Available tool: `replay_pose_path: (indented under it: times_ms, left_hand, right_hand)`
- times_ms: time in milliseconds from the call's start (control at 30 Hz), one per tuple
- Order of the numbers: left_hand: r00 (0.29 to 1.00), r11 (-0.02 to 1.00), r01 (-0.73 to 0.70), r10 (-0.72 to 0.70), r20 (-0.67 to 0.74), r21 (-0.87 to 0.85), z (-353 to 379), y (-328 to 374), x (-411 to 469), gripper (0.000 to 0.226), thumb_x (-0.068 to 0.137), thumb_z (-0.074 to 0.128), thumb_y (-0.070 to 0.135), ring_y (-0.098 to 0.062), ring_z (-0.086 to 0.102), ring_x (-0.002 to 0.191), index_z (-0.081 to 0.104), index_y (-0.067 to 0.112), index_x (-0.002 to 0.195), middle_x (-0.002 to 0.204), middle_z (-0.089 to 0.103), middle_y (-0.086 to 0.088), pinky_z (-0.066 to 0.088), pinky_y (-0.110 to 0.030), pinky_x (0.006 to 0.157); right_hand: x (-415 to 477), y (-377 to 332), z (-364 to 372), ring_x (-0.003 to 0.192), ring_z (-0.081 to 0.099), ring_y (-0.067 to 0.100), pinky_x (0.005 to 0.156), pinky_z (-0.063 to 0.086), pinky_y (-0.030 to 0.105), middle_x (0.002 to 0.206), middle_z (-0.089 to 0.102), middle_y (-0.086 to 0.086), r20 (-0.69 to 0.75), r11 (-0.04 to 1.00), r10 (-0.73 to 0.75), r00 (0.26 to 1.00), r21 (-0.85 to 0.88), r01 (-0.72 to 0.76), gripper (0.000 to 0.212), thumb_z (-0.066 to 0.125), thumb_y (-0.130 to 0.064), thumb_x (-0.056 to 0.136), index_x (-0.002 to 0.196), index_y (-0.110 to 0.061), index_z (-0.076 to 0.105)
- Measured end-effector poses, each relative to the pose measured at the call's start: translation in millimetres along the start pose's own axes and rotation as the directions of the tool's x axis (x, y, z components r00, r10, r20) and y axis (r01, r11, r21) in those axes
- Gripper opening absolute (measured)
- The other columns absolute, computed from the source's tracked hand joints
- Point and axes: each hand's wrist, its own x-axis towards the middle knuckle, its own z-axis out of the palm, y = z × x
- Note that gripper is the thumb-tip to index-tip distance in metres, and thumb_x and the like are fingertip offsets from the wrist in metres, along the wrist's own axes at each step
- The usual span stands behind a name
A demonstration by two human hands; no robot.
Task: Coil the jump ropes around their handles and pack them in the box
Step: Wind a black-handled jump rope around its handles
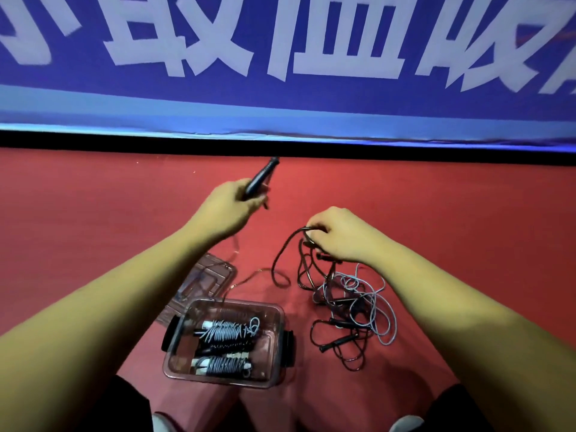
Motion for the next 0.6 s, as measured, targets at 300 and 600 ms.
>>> replay_pose_path:
  times_ms: [300,600]
  left_hand:
    - [0.959,0.941,0.091,0.005,0.283,-0.326,19,22,-16,0.012,0.098,0.059,0.015,-0.010,0.062,0.062,0.060,0.014,0.087,0.067,0.069,-0.001,0.042,-0.023,0.053]
    - [0.938,0.794,0.213,-0.330,-0.109,-0.569,-12,7,2,0.016,0.100,0.054,0.014,-0.012,0.063,0.044,0.053,0.016,0.084,0.056,0.066,0.000,0.029,-0.018,0.041]
  right_hand:
    - [2,-7,-4,0.055,0.061,0.009,0.055,0.045,0.020,0.064,0.065,0.001,-0.023,0.905,0.067,0.997,0.423,-0.052,0.016,0.063,-0.015,0.092,0.082,-0.004,0.069]
    - [-5,37,0,0.051,0.044,0.014,0.049,0.034,0.024,0.052,0.050,-0.002,0.181,0.960,0.278,0.944,-0.096,-0.264,0.031,0.062,-0.012,0.086,0.056,-0.016,0.056]
